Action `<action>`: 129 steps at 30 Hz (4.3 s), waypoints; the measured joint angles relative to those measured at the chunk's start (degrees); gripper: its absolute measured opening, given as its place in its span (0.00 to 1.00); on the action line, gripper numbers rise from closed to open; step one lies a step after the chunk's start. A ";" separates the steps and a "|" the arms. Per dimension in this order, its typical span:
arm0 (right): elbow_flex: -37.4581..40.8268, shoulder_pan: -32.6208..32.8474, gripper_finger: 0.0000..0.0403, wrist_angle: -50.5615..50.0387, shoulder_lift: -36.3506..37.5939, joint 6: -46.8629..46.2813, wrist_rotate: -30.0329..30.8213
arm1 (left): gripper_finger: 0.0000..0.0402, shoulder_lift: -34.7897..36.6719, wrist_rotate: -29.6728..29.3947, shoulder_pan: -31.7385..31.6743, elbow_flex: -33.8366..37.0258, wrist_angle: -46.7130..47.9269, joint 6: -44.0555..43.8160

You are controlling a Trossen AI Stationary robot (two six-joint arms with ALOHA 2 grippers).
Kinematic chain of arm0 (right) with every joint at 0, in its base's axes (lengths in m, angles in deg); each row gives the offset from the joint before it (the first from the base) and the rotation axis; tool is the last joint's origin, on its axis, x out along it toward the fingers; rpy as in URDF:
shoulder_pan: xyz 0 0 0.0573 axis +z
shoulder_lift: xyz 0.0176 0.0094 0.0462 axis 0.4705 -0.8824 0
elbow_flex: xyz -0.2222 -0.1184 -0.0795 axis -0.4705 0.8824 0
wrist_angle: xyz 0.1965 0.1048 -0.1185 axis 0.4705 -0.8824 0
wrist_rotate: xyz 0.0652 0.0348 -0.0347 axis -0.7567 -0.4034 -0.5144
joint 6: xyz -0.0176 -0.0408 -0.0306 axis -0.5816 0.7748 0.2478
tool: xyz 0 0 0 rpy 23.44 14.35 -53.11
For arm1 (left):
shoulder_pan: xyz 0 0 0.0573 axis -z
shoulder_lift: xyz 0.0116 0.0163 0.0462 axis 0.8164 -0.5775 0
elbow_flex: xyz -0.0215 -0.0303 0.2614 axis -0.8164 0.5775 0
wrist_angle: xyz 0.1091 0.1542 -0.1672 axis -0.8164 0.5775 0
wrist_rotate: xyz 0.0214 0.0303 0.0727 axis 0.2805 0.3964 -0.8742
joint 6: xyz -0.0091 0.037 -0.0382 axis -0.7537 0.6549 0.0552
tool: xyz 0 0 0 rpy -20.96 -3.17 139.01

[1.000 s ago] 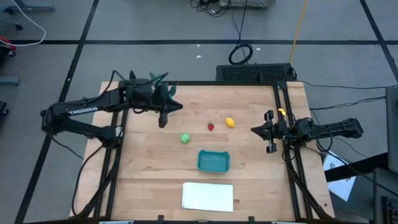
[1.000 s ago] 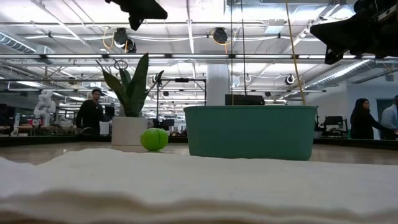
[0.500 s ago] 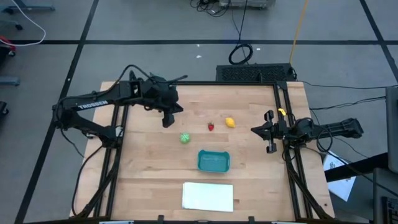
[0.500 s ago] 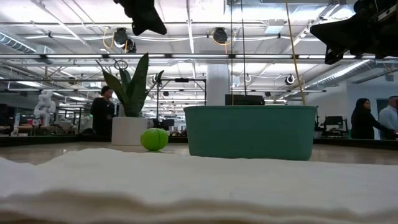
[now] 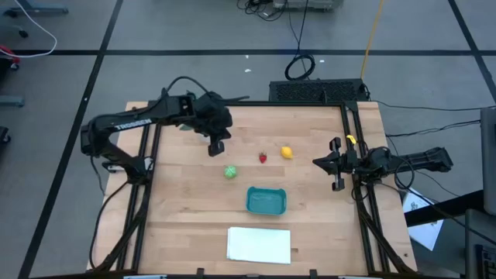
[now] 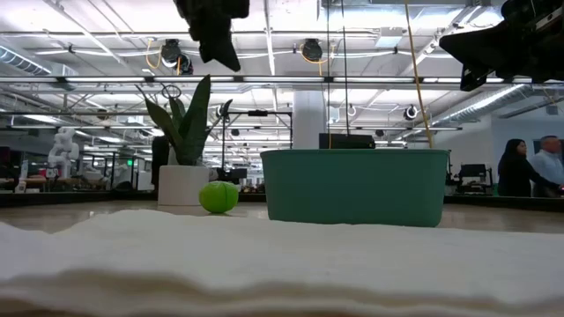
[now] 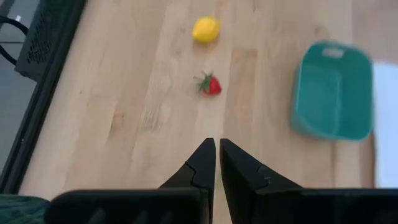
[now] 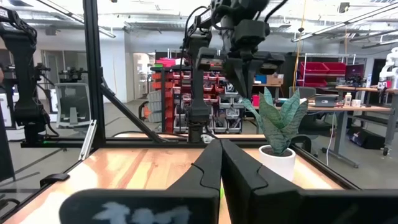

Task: Pick and placing Produce into tupperware
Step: Put the cabbage into the bin

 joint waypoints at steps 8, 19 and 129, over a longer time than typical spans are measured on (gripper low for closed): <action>0.01 0.00 0.00 -0.08 -0.01 0.05 0.03 | 0.06 -5.13 0.04 -0.02 -0.90 2.10 6.91; 0.00 0.00 0.00 -0.25 -0.01 0.03 0.11 | 0.06 -6.98 2.88 0.03 -0.90 5.34 9.94; -0.01 0.00 0.00 -0.34 -0.06 -1.56 -0.07 | 0.92 -21.50 -9.56 12.59 -5.28 13.50 8.22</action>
